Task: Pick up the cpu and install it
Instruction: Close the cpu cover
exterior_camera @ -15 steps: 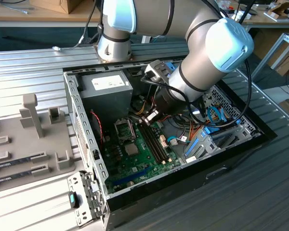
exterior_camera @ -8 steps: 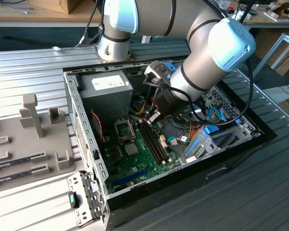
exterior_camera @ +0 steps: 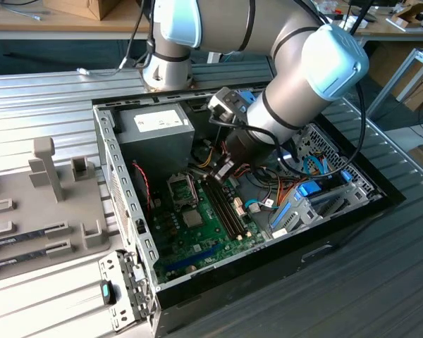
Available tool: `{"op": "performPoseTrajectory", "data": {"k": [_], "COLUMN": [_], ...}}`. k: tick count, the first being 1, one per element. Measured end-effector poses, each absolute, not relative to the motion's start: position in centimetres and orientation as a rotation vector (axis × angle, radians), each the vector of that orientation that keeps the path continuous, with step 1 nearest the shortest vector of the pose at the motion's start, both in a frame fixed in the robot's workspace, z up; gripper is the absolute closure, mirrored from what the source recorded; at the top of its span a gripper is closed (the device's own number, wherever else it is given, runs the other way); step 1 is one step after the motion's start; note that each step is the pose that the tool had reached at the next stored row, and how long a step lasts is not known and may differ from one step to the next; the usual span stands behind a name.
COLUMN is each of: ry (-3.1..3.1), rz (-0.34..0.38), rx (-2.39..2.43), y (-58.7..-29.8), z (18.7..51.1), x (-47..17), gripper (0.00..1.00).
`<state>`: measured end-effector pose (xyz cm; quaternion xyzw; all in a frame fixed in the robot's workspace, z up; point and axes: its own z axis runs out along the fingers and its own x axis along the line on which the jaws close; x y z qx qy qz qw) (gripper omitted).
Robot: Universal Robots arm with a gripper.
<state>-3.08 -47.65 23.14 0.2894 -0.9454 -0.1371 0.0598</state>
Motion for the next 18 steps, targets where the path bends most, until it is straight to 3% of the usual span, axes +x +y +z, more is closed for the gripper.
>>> {"op": "performPoseTrajectory", "data": {"k": [18], "ry": [-2.838], "rz": [-0.467], "rx": [0.945], "y": [-46.0], "z": [21.2], "x": [-3.6], "gripper": [0.89]}}
